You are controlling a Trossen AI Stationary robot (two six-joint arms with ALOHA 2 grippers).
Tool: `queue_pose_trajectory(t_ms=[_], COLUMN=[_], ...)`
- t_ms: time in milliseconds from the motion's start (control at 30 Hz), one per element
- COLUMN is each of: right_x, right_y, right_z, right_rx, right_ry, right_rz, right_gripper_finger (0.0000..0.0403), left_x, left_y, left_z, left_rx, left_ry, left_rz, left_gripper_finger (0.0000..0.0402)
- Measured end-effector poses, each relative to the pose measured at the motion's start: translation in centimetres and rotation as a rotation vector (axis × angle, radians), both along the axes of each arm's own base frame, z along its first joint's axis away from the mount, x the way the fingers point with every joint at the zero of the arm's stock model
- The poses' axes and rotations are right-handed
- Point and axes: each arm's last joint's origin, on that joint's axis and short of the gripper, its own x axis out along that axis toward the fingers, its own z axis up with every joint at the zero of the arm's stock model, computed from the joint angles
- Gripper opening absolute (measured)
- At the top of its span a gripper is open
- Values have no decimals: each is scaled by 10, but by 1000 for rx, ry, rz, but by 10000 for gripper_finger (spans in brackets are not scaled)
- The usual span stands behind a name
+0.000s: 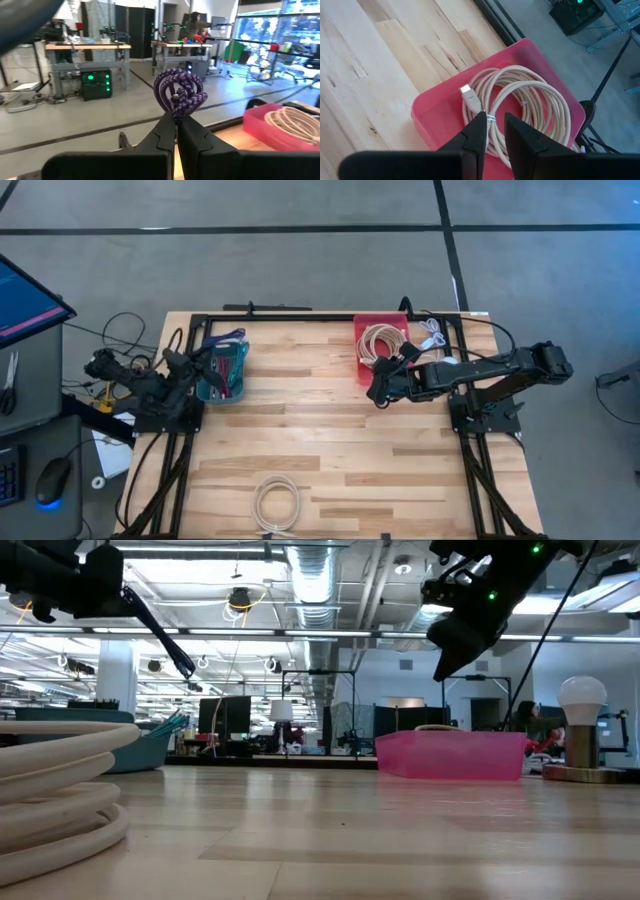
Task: Pick & Place USB Port
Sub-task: Put the violet charger cable in the blue bin
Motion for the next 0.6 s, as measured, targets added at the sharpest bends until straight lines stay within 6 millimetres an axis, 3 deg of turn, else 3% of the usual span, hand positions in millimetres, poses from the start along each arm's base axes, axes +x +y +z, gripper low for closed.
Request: queue_pose_trajectory(t_ms=[267,600], right_x=[0,1], right_y=[-1,-3], right_z=[0,1], right_rx=[-7,-7], right_ry=[13,1], right_rz=[8,1], right_gripper_finger=[59,59], left_x=[-2,-13], left_y=[11,22], left_z=[8,44], left_rx=[19,119], left_ry=[37,61], left_rz=[133,136], left_gripper_finger=[5,5])
